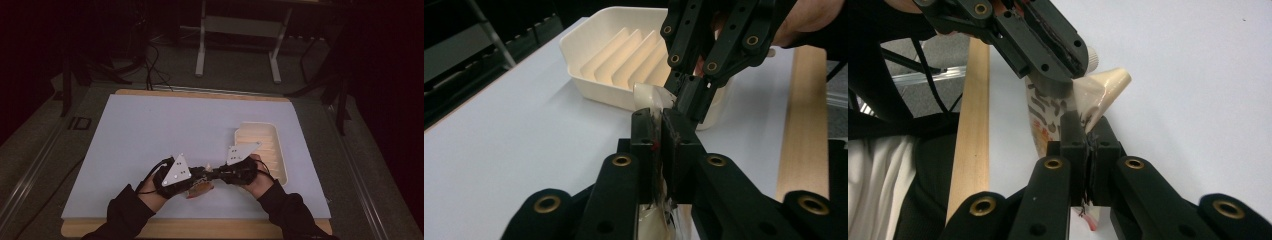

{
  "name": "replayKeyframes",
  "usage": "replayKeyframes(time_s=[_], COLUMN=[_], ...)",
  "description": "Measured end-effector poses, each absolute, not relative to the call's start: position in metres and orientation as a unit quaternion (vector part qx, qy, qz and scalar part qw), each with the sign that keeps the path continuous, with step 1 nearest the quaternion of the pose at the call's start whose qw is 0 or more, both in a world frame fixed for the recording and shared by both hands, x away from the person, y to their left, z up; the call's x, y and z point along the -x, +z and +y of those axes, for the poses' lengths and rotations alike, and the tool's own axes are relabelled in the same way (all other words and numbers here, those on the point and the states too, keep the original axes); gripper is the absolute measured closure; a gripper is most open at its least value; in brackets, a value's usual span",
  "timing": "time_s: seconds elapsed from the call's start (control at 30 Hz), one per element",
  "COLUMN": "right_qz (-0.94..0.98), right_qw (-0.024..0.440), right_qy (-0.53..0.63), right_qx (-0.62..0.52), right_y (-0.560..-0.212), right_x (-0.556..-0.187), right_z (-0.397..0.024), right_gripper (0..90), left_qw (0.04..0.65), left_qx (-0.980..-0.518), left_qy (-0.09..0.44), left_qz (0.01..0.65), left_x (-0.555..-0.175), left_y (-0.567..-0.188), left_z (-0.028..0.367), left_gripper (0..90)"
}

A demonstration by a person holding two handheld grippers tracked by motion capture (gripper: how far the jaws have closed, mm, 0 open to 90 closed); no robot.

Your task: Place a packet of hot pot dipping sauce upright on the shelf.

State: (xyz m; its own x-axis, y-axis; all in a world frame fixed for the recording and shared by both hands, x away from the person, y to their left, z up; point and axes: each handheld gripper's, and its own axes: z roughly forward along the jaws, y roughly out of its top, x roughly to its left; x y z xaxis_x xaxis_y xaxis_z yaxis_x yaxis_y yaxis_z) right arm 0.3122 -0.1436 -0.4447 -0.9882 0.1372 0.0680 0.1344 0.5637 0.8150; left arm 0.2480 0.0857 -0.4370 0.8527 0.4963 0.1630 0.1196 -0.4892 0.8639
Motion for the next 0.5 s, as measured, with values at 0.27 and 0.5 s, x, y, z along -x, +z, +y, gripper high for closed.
replayKeyframes(time_s=[0.27, 0.5], right_qz=[0.871, 0.851], right_qw=[0.019, 0.049], right_qy=[0.484, 0.511], right_qx=[-0.083, -0.106], right_y=[-0.422, -0.392], right_x=[-0.314, -0.323], right_z=[-0.155, -0.169], right_gripper=[89.1, 89.1], left_qw=[0.543, 0.581], left_qx=[-0.792, -0.749], left_qy=[0.195, 0.197], left_qz=[0.199, 0.25], left_x=[-0.241, -0.239], left_y=[-0.412, -0.406], left_z=[0.101, 0.119], left_gripper=[35.5, 0.5])
